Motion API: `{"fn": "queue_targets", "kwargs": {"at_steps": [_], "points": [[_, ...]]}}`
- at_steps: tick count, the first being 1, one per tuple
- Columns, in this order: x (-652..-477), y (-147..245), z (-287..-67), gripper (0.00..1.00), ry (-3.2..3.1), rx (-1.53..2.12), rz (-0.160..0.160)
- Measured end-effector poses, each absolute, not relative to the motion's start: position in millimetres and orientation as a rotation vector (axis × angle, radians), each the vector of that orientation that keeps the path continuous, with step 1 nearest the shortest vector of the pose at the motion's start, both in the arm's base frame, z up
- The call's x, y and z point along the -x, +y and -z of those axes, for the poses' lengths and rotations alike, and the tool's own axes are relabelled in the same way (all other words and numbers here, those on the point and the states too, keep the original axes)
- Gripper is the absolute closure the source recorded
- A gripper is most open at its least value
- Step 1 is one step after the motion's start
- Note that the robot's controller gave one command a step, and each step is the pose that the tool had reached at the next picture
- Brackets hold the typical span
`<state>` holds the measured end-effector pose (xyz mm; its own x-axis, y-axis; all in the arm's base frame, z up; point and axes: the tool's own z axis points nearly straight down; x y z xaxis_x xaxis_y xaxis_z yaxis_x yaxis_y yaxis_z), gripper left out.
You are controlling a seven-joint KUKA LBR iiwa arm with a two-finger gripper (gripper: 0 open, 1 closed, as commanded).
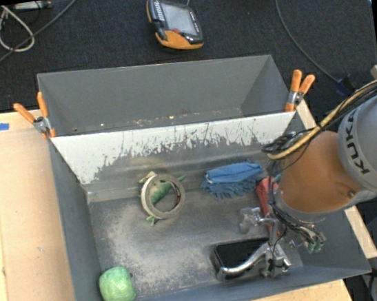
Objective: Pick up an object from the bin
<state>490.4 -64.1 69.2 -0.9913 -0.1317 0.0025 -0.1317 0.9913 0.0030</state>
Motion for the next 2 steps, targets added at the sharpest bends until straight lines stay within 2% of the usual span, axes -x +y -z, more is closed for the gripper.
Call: {"fn": "queue_targets", "kwargs": {"at_steps": [1, 2], "points": [[-488.8, -60, -129, 0.00, -3.128, -0.313, 0.000], [-488.8, -41, -99, 0.00, -3.115, -0.299, 0.007]]}}
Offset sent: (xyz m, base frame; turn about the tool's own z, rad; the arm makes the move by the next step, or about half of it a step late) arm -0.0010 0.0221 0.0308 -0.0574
